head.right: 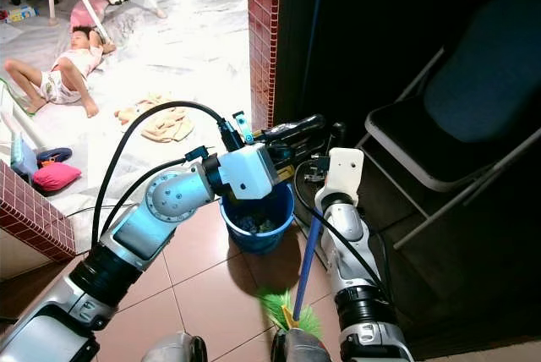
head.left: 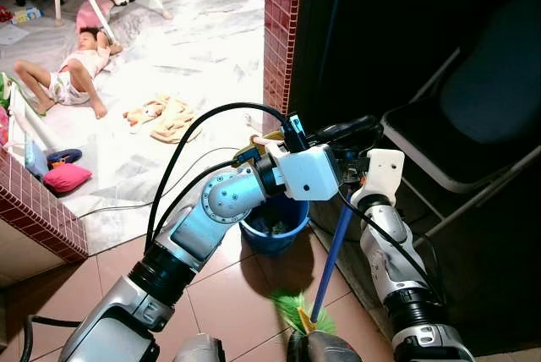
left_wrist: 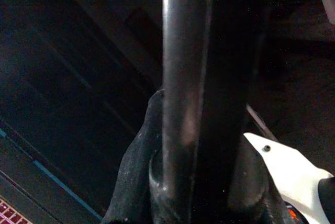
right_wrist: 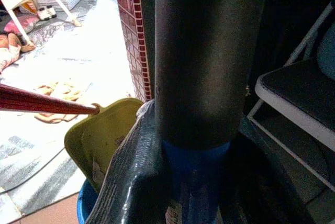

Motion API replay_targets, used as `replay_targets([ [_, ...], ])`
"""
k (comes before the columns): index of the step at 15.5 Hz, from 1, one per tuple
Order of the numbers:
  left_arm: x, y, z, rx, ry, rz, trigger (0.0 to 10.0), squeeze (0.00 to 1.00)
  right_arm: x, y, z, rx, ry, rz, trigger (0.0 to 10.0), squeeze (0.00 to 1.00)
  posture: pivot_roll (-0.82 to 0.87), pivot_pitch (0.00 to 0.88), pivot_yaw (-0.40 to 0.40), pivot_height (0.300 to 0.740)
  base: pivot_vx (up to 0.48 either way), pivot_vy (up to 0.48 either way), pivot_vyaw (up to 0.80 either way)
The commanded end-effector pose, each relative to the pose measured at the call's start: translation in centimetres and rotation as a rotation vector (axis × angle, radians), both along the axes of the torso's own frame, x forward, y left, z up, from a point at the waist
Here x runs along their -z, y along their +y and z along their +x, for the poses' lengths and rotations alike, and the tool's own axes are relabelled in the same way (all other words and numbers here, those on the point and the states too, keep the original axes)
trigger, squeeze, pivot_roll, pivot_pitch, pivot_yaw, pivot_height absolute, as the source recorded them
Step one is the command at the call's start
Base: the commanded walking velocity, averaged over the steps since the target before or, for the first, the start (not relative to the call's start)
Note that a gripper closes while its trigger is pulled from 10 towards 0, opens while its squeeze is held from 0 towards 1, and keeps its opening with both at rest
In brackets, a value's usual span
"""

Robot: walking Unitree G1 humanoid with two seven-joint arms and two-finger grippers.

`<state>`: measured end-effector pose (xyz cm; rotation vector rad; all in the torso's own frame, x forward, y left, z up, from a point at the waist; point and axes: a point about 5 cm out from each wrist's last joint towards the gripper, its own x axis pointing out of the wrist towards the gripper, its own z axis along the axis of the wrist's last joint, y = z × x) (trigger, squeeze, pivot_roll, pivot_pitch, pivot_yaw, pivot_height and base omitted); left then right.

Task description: Sweep floor

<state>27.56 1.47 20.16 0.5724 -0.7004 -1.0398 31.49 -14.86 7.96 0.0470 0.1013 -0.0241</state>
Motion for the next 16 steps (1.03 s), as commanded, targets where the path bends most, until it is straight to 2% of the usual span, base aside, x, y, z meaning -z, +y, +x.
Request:
replay_targets([
  [1, -0.4, 0.4, 0.5, -0.002, -0.027, 0.063, 10.0, 0.0, -0.9, 0.3, 0.5, -0.008, -0.037, 0.007, 10.0, 0.0, -0.04, 0.051, 0.005, 0.74, 0.0, 0.0, 0.0],
  [4, -1.5, 0.6, 0.8, -0.026, -0.013, 0.035, 10.0, 0.0, -0.8, 0.3, 0.6, -0.009, -0.038, 0.007, 10.0, 0.0, -0.04, 0.048, 0.003, 0.74, 0.0, 0.0, 0.0],
  [6, -2.6, 1.0, 0.8, -0.055, -0.086, -0.033, 10.0, 0.0, -0.8, 0.4, 0.7, -0.011, -0.038, 0.006, 10.0, 0.0, -0.04, 0.048, 0.001, 0.74, 0.0, 0.0, 0.0],
  [7, -3.0, 0.9, 0.6, -0.04, -0.096, -0.037, 10.0, 0.0, -0.8, 0.4, 0.7, -0.013, -0.038, 0.006, 10.0, 0.0, -0.04, 0.045, -0.002, 0.74, 0.0, 0.0, 0.0],
  [8, -2.9, 0.8, 0.5, -0.027, -0.087, -0.023, 10.0, 0.0, -0.8, 0.3, 0.7, -0.013, -0.038, 0.006, 10.0, 0.0, -0.04, 0.045, -0.002, 0.74, 0.0, 0.0, 0.0],
  [9, -2.0, 0.3, -0.4, 0.05, -0.014, 0.068, 10.0, 0.0, -0.8, 0.3, 0.7, -0.013, -0.039, 0.006, 10.0, 0.0, -0.04, 0.043, -0.002, 0.74, 0.0, 0.0, 0.0],
  [12, -3.1, 0.0, -0.6, 0.052, -0.006, 0.029, 10.0, 0.0, -1.0, 0.4, 0.9, -0.013, -0.047, 0.003, 10.0, 0.0, -0.04, 0.043, -0.006, 0.74, 0.0, 0.0, 0.0],
  [14, -2.9, -0.4, -1.1, 0.089, 0.056, 0.019, 10.0, 0.0, -1.1, 0.4, 1.0, -0.013, -0.049, 0.003, 10.0, 0.0, -0.03, 0.043, -0.008, 0.74, 0.0, 0.0, 0.0],
  [16, -2.4, -0.7, -1.4, 0.111, 0.083, 0.058, 10.0, 0.0, -1.2, 0.4, 1.2, -0.013, -0.052, 0.003, 10.0, 0.0, -0.04, 0.042, -0.006, 0.74, 0.0, 0.0, 0.0],
])
